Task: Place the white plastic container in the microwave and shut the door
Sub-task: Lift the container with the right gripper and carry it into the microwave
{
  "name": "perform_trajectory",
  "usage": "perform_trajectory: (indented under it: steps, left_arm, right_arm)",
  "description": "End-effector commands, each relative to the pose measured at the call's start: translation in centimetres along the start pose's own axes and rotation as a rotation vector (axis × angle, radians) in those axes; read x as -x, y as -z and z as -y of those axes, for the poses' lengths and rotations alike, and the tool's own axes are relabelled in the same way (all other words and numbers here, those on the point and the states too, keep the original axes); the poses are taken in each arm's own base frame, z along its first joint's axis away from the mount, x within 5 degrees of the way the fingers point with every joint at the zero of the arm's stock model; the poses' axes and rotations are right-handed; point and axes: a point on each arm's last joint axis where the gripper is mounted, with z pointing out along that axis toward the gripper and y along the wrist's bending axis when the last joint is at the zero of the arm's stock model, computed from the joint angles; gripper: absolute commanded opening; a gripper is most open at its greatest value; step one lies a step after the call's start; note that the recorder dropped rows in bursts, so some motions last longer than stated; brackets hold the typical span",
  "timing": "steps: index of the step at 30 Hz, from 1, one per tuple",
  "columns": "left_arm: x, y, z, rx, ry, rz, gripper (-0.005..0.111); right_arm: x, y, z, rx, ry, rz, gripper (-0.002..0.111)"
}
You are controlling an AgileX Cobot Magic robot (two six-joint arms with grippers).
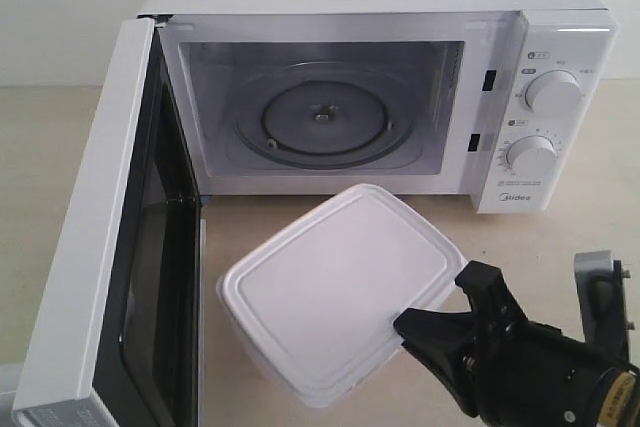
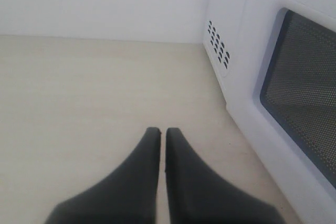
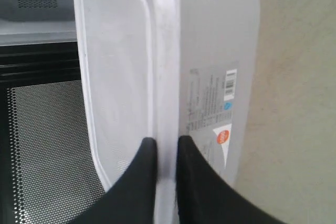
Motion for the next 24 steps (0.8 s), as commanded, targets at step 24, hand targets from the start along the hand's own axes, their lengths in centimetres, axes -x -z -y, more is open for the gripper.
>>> perform_trajectory:
  steps: [24]
  left_arm:
    - [-0.1, 0.0, 0.0, -0.008, 0.001, 0.003, 0.004]
  right_arm:
    - [1.4, -0.1, -3.6, 0.198, 0.094, 0.164, 0.0]
